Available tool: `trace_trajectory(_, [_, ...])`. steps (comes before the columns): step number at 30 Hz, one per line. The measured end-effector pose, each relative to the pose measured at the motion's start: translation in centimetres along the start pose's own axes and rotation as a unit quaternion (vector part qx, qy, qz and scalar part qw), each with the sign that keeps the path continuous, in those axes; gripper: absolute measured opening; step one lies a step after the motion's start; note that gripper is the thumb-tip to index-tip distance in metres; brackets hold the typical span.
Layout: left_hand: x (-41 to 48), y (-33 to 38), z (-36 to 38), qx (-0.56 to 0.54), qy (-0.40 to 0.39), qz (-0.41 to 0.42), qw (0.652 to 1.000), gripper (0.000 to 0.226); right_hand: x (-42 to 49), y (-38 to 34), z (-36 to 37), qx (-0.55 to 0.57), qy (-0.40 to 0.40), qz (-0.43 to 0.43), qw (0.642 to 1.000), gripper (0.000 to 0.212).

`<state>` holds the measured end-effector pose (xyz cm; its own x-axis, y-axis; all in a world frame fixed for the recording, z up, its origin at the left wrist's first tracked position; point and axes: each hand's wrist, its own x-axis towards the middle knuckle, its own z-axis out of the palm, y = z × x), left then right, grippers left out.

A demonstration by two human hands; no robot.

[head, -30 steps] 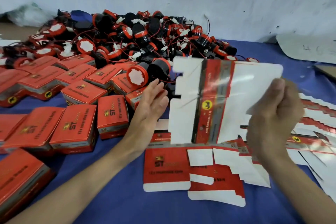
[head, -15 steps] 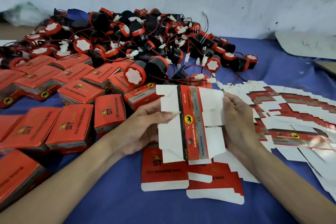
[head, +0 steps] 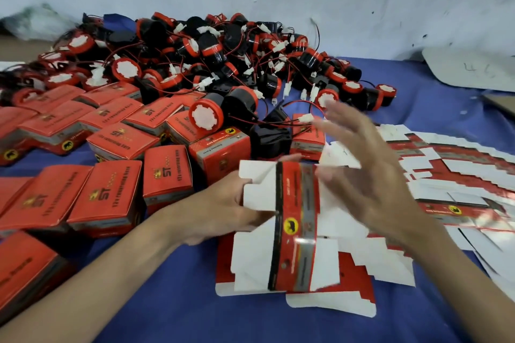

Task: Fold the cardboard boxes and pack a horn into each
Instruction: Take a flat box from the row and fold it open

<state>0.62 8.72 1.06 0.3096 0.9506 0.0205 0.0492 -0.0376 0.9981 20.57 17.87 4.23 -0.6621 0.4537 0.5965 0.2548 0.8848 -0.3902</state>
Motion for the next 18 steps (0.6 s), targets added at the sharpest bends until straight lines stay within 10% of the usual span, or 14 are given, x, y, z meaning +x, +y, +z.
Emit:
trace_trajectory(4, [-0.1, 0.2, 0.7, 0.043, 0.003, -0.003, 0.999, 0.030, -0.8, -2.0, 1.4, -0.045, -0.158, -0.079, 0.983, 0.059])
trace_trajectory(11, [0.5, -0.1, 1.1, 0.055, 0.087, -0.001, 0.995, 0.026, -0.5, -2.4, 1.3, -0.042, -0.177, 0.058, 0.982, 0.080])
trace_trajectory(18, [1.5, 1.1, 3.0, -0.140, 0.185, 0.070, 0.970, 0.017, 0.9, -1.3, -1.9, 0.211, 0.061, 0.218, 0.951, 0.039])
